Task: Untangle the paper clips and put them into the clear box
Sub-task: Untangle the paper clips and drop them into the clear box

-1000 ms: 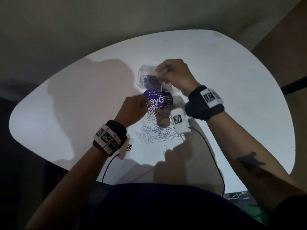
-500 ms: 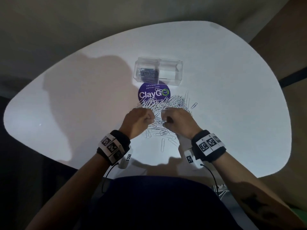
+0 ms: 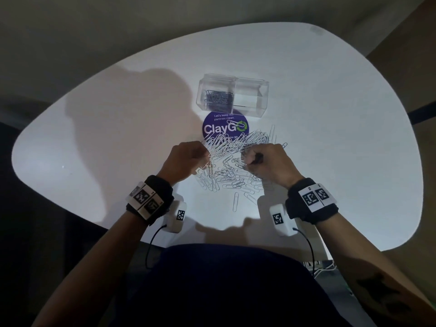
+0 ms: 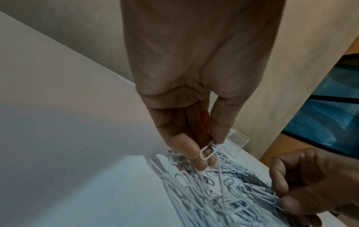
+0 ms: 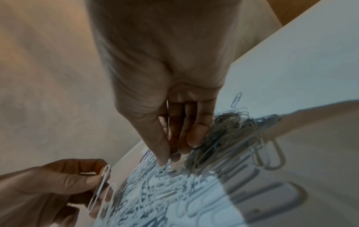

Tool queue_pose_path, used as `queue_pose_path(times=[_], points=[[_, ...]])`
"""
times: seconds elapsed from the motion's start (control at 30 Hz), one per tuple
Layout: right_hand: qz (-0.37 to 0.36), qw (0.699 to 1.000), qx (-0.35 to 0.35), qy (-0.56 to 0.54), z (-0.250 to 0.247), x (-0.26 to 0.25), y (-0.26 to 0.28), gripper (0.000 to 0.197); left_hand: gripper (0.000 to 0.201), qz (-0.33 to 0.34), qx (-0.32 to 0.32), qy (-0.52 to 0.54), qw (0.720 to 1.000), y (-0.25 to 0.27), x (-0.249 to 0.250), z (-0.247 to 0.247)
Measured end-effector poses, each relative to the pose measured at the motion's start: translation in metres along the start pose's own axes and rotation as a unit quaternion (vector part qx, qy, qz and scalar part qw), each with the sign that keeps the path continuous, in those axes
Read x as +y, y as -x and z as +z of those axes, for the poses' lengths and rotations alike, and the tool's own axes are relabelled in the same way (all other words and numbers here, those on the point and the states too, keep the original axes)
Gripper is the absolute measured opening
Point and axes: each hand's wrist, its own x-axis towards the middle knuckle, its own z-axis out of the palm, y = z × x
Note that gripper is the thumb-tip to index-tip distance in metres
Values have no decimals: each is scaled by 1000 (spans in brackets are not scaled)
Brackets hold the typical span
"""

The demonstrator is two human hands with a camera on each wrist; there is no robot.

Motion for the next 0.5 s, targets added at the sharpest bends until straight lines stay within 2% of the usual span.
queue_pose_path(times=[0.1,0.17,0.23,0.33,0.4,0.5], points=[[7,1000,4,-11,-1,1,-1,16,5,58,29,-136,989,2,-3,1],[1,1000,10,-23,0,0,-1,16,16,70,46,-188,979,5,-2,5],[1,999,18,-40,1,1,-1,16,16,99,60,-218,969,6,0,13],[4,997,19,-70,3,0,-1,13,16,138,14,-263,955,8,5,24],[3,997,21,-79,3,1,0,11,20,130,-23,-294,947,7,8,30],[0,996,34,-84,2,1,2,11,9,120,-37,-275,953,4,11,32]])
